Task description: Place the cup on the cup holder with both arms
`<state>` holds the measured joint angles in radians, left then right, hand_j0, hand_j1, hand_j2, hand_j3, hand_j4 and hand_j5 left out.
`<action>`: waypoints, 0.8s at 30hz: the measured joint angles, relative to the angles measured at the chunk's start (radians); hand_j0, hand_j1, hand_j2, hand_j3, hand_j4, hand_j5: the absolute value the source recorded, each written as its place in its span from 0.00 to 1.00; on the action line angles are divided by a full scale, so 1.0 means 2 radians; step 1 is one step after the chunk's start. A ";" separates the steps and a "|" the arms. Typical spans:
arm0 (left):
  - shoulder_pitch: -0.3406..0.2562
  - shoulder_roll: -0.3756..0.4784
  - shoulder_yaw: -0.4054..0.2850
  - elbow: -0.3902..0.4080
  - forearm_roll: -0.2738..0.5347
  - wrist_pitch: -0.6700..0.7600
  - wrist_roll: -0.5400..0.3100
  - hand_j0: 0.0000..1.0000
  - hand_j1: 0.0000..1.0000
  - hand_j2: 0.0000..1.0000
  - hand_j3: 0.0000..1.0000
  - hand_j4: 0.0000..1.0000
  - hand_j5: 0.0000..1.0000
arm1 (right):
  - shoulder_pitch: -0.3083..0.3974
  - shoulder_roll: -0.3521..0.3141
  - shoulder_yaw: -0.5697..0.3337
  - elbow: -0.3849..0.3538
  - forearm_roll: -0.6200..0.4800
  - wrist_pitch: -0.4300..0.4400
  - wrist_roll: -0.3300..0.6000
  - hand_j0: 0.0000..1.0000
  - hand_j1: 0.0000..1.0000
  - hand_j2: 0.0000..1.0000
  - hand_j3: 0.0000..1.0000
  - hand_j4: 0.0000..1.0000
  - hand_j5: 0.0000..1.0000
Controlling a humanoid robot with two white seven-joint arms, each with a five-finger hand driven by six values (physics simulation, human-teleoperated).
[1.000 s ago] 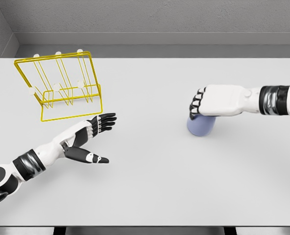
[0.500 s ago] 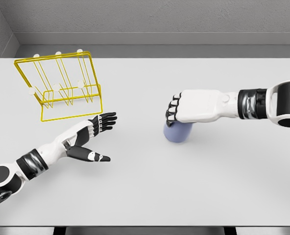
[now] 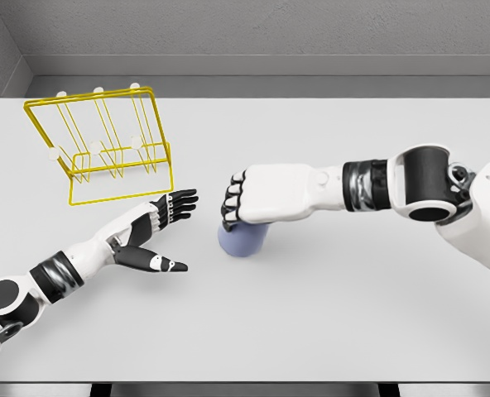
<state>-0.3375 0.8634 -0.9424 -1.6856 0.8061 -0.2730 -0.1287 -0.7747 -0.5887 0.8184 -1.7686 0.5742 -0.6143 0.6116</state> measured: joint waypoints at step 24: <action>-0.003 0.000 0.000 0.010 0.001 0.000 0.000 1.00 1.00 1.00 1.00 1.00 1.00 | 0.005 0.003 -0.007 0.001 0.008 0.000 0.000 1.00 1.00 1.00 1.00 1.00 1.00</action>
<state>-0.3436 0.8631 -0.9424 -1.6664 0.8079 -0.2731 -0.1287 -0.7639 -0.5836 0.8051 -1.7671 0.5894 -0.6137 0.6114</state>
